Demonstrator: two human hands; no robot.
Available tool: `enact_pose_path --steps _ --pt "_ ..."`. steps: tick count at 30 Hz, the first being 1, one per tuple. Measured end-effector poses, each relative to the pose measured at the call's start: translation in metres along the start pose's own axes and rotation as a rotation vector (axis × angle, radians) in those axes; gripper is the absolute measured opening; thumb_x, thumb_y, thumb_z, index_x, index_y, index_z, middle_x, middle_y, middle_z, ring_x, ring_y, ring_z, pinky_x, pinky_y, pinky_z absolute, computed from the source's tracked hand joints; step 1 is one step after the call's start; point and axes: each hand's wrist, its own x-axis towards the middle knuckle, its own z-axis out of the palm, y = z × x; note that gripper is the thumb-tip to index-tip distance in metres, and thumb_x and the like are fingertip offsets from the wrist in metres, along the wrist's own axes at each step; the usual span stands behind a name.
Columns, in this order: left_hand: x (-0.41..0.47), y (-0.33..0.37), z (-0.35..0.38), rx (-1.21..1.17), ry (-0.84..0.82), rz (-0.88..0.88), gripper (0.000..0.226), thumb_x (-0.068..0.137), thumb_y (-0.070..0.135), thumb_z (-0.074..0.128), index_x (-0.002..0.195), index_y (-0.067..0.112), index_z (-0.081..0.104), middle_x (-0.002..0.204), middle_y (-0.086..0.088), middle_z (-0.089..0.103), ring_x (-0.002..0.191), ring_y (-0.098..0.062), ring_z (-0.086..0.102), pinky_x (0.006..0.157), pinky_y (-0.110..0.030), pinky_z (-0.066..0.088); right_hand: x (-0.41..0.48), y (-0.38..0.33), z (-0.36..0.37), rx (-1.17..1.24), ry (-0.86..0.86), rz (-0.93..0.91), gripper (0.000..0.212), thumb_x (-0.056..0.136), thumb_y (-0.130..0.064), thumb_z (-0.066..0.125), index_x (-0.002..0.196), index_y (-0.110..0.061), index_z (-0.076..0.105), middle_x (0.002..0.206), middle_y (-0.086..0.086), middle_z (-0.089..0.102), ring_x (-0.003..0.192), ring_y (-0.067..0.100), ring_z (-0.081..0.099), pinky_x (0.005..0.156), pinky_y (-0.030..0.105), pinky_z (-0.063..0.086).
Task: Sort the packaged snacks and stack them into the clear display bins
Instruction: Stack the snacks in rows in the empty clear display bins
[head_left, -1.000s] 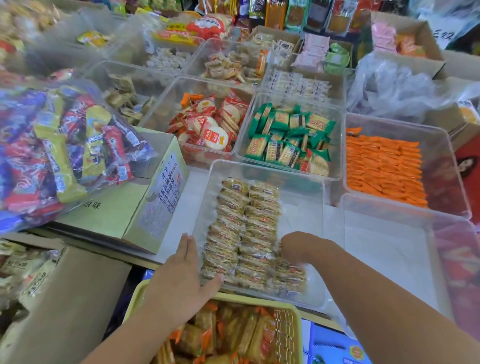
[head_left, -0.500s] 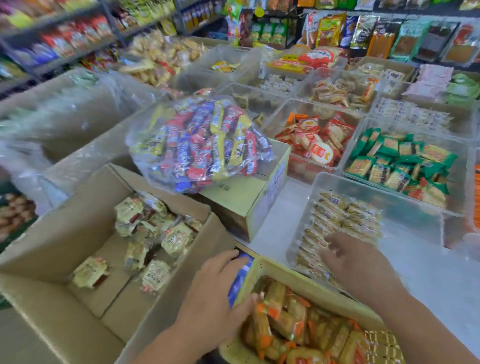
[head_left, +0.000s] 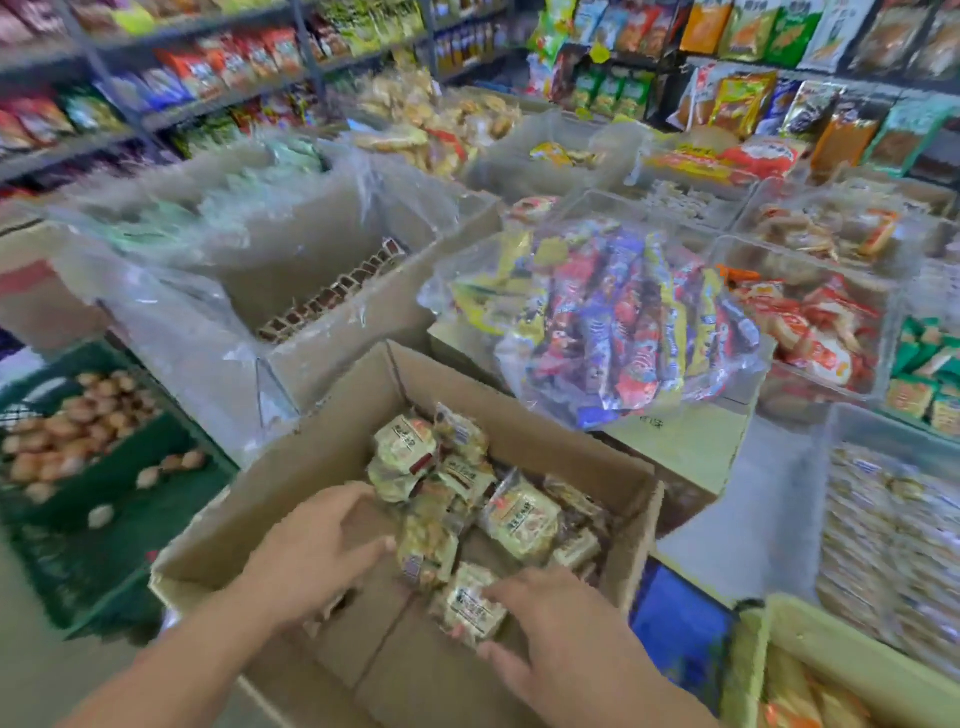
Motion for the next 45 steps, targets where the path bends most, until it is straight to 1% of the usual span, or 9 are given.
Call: enact_pose_path --steps 7,15,24,27,30,33,36,41,45 --pt "0.075 -0.066 0.029 0.647 -0.651 -0.040 0.066 0.082 0.042 0.078 0.137 0.015 0.055 0.138 -0.009 0.058 0.123 -0.028 0.061 0.100 -0.035 0.052 0.045 -0.010 0.025 -0.219 -0.190 0.372 0.061 0.096 -0.054 0.053 0.149 -0.025 0.040 0.154 0.003 0.040 0.140 0.030 0.034 0.112 0.047 0.038" --pt "0.082 -0.091 0.063 0.723 -0.694 0.053 0.084 0.065 0.041 0.093 0.137 0.019 0.054 0.136 -0.004 0.060 0.121 -0.025 0.063 0.099 -0.034 0.053 0.061 0.001 0.049 -0.209 -0.225 0.472 0.060 0.099 0.001 0.039 0.156 -0.016 0.032 0.164 0.007 0.021 0.153 0.037 0.012 0.120 0.050 0.031" --pt "0.090 -0.047 0.058 0.101 -0.516 0.252 0.041 0.066 0.047 0.092 0.074 0.026 0.057 0.121 0.005 0.051 0.100 -0.012 0.056 0.089 -0.029 0.050 0.069 0.004 0.047 -0.485 -0.175 0.447 0.044 0.097 -0.024 0.054 0.141 -0.018 0.052 0.149 0.012 0.043 0.137 0.036 0.031 0.110 0.049 0.029" --pt "0.091 -0.027 0.061 -0.073 -0.498 0.204 0.042 0.065 0.049 0.093 0.094 0.032 0.067 0.148 0.004 0.037 0.136 -0.020 0.044 0.113 -0.029 0.034 0.074 0.011 0.040 -0.528 -0.207 0.479 0.060 0.094 -0.038 0.058 0.149 -0.022 0.045 0.163 0.013 0.025 0.152 0.040 0.006 0.119 0.061 0.008" --pt "0.087 -0.014 0.074 -0.009 -0.535 0.168 0.046 0.067 0.053 0.091 0.098 0.029 0.066 0.128 0.005 0.055 0.106 -0.013 0.057 0.088 -0.030 0.047 0.076 0.016 0.038 -0.505 -0.257 0.579 0.073 0.093 -0.047 0.058 0.158 -0.030 0.028 0.169 0.012 0.005 0.152 0.048 -0.007 0.117 0.069 -0.003" --pt "0.079 -0.010 0.090 0.016 -0.517 0.100 0.059 0.060 0.059 0.091 0.097 0.032 0.053 0.105 0.012 0.057 0.102 -0.013 0.055 0.081 -0.030 0.046 0.081 0.020 0.042 -0.526 -0.296 0.586 0.067 0.098 -0.042 0.053 0.158 -0.030 0.025 0.168 0.016 0.007 0.151 0.052 0.001 0.119 0.062 0.015" --pt "0.073 -0.006 0.101 0.175 -0.572 0.107 0.099 0.052 0.070 0.089 0.134 0.030 0.051 0.131 0.001 0.056 0.132 -0.027 0.045 0.111 -0.045 0.041 0.085 0.018 0.040 -0.554 -0.250 0.561 0.055 0.102 -0.040 0.047 0.154 -0.025 0.037 0.162 0.016 0.026 0.147 0.049 0.016 0.115 0.055 0.025" --pt "0.065 -0.003 0.115 0.258 -0.748 0.193 0.100 0.055 0.064 0.091 0.139 0.025 0.054 0.143 -0.002 0.056 0.124 -0.024 0.057 0.103 -0.033 0.049 0.079 -0.002 0.020 -0.553 -0.217 0.533 0.043 0.103 -0.029 0.043 0.145 -0.022 0.048 0.153 0.016 0.040 0.141 0.044 0.028 0.116 0.063 0.018" --pt "0.053 -0.005 0.123 0.228 -0.775 0.247 0.109 0.055 0.056 0.094 0.148 0.028 0.044 0.152 -0.006 0.039 0.130 -0.024 0.054 0.110 -0.028 0.042 0.049 -0.023 -0.004 -0.412 -0.147 0.516 0.052 0.096 -0.019 0.055 0.146 -0.025 0.043 0.143 0.014 0.044 0.129 0.040 0.041 0.108 0.054 0.036"
